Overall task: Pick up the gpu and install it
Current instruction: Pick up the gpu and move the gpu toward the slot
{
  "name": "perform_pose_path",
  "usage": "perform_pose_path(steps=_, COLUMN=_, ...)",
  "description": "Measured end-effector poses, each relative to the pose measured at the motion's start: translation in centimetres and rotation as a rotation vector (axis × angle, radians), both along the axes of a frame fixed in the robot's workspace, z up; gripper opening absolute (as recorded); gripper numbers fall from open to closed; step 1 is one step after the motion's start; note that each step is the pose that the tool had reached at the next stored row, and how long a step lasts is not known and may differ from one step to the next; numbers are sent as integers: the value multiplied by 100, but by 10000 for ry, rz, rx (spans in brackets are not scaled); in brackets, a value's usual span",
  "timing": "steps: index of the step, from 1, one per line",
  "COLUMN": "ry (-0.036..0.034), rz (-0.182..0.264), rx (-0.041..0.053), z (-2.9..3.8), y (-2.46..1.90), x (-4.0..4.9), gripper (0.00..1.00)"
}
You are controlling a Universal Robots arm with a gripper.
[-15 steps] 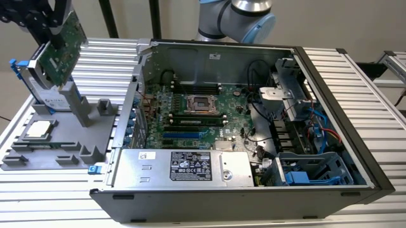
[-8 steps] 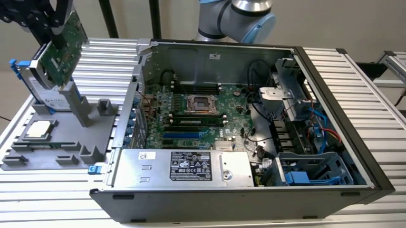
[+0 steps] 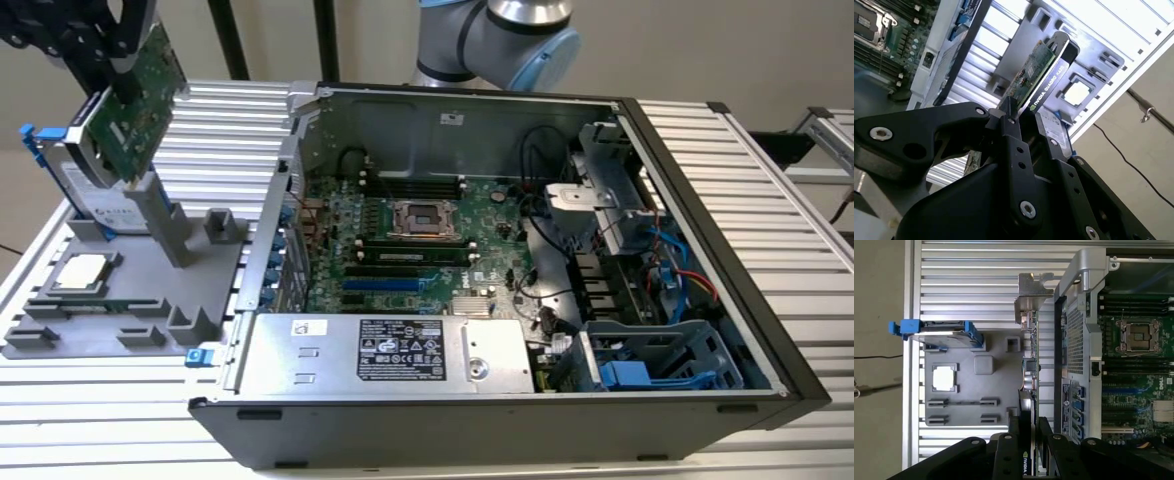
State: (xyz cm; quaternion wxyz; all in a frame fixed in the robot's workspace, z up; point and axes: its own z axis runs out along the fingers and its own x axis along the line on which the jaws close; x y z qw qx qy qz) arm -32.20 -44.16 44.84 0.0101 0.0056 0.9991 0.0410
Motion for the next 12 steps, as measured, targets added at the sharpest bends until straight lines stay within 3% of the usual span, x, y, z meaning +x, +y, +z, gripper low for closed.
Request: perform_pose_path(steps=12, ry=0, rz=1, rx=0, z=0, y=0, x=27, gripper=0)
